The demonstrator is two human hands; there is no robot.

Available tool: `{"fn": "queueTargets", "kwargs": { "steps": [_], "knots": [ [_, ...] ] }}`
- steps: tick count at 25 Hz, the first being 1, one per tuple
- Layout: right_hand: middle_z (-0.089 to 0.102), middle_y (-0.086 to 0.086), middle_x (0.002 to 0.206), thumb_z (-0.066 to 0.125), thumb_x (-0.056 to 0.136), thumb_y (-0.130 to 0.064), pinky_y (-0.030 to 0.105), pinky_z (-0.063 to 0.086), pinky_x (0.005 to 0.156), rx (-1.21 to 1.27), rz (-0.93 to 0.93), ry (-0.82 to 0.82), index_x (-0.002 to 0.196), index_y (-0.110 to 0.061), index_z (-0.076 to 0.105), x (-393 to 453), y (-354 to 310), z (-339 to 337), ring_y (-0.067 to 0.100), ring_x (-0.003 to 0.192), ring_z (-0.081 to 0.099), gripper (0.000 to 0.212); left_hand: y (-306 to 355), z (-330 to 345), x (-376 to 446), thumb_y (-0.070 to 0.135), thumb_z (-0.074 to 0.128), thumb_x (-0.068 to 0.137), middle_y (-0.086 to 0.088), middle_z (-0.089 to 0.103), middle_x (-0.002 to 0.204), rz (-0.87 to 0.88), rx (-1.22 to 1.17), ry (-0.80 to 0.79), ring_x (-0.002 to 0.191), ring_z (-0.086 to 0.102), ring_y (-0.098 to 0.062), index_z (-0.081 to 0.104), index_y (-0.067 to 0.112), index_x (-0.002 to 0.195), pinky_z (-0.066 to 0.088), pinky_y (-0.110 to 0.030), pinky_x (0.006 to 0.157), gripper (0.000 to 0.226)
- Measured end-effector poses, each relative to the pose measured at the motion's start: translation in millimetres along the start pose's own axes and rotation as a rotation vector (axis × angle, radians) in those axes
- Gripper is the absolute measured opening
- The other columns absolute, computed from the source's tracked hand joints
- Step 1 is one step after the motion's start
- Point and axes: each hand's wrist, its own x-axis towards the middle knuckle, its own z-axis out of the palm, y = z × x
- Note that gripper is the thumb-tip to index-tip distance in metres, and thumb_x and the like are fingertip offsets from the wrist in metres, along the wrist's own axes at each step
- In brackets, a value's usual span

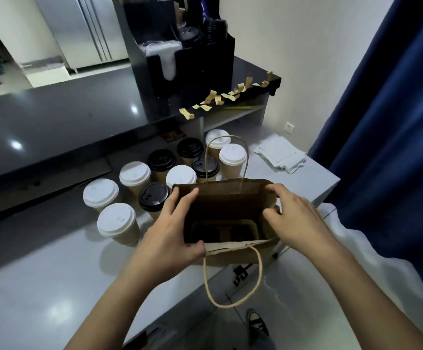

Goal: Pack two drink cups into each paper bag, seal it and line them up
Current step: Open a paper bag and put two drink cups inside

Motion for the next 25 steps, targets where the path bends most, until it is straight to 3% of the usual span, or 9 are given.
{"fn": "queueTargets", "kwargs": {
  "steps": [3,8,11,15,19,25],
  "knots": [
    [0.057,-0.012,0.108,0.057,0.095,-0.031,0.029,0.043,0.074,-0.009,-0.070,-0.135,0.146,-0.039,0.040,48,9,-5,0.007,0.087,0.052,0.054,10,12,19,0.039,0.073,0.073,0.012,-0.001,0.168,-0.133,0.001,0.076,0.143,0.038,-0.023,0.008,0.058,0.151,0.047,-0.035,0.102,0.102],
    [0.064,-0.005,0.128,0.056,0.094,-0.031,0.031,0.042,0.080,-0.010,-0.173,-0.218,0.146,-0.037,0.042,89,16,-7,0.011,0.093,0.049,0.054,22,24,27,0.038,0.073,0.074,0.012,-0.001,0.168,-0.218,0.007,0.125,0.131,0.045,-0.015,0.010,0.057,0.151,0.049,-0.031,0.097,0.102],
    [0.062,-0.006,0.137,0.056,0.094,-0.032,0.031,0.041,0.082,-0.001,-0.241,-0.284,0.146,-0.038,0.042,113,18,-7,0.010,0.096,0.048,0.054,28,35,31,0.037,0.075,0.075,0.015,0.000,0.167,-0.278,-0.004,0.186,0.143,0.031,-0.013,0.011,0.058,0.151,0.043,-0.027,0.099,0.101],
    [0.061,-0.005,0.134,0.057,0.091,-0.032,0.033,0.043,0.081,0.003,-0.328,-0.352,0.144,-0.039,0.044,133,22,-10,0.012,0.099,0.051,0.055,39,46,36,0.039,0.077,0.074,0.017,0.000,0.166,-0.357,-0.007,0.247,0.149,0.022,-0.013,0.012,0.059,0.150,0.036,-0.024,0.102,0.102],
    [0.053,-0.011,0.133,0.058,0.090,-0.037,0.034,0.047,0.082,0.002,-0.439,-0.411,0.137,-0.040,0.048,143,27,-17,0.012,0.099,0.057,0.049,48,53,36,0.038,0.080,0.075,0.013,0.002,0.167,-0.414,-0.009,0.291,0.152,0.019,-0.016,0.015,0.056,0.152,0.041,-0.033,0.110,0.103],
    [0.050,-0.017,0.121,0.060,0.093,-0.046,0.037,0.053,0.084,0.037,-0.537,-0.405,0.126,-0.040,0.058,157,29,-22,0.012,0.090,0.062,0.033,60,60,38,0.035,0.080,0.076,0.006,0.005,0.168,-0.468,0.018,0.337,0.152,0.018,-0.015,0.016,0.053,0.153,0.036,-0.028,0.109,0.102]
  ]
}}
